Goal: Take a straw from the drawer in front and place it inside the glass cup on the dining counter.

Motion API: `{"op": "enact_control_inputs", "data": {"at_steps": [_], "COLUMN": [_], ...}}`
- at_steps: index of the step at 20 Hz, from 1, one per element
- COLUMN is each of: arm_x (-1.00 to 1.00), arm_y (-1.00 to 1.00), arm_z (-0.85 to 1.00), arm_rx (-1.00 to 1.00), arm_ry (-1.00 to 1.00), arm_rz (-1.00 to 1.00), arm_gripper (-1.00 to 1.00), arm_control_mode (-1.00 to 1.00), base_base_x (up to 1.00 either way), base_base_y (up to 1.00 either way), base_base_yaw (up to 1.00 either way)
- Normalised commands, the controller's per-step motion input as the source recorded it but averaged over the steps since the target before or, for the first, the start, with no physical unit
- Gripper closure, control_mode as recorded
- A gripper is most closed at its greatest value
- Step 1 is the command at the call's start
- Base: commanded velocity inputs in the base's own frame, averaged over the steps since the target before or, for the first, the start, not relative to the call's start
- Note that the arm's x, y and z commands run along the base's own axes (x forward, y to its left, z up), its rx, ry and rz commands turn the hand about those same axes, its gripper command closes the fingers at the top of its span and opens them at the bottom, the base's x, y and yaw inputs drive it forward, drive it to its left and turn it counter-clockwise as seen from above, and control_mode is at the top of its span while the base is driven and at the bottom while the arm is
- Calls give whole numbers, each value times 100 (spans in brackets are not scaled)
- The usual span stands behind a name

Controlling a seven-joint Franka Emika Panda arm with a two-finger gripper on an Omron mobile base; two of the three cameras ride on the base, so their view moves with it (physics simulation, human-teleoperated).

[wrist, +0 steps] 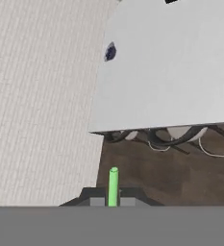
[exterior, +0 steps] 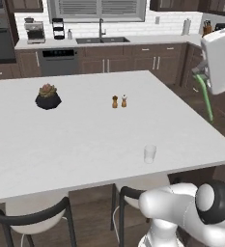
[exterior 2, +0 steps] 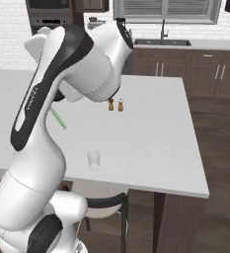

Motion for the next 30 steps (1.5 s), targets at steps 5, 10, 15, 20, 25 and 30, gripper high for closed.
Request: {"op": "enact_control_inputs", "data": {"at_steps": [5,10,15,20,25,30], "arm_x": [0,41,52,6,0,2], "arm_y": [37,7,-2,-19,-38,-21], "arm_z": [-19,-39,-16,-1,-9,-36], "arm_rx": [31,23,13,0,-1,-2], "arm_ry": [0,0,0,0,0,0], "arm_rz": [0,0,0,0,0,0], "arm_gripper": [100,100,100,100,100,100], "arm_control_mode": [-100,-100,-100,-100,-100,-100], "base_base_x": [0,0,0,0,0,0], "base_base_y": [0,0,0,0,0,0], "base_base_yaw": [0,0,0,0,0,0]}}
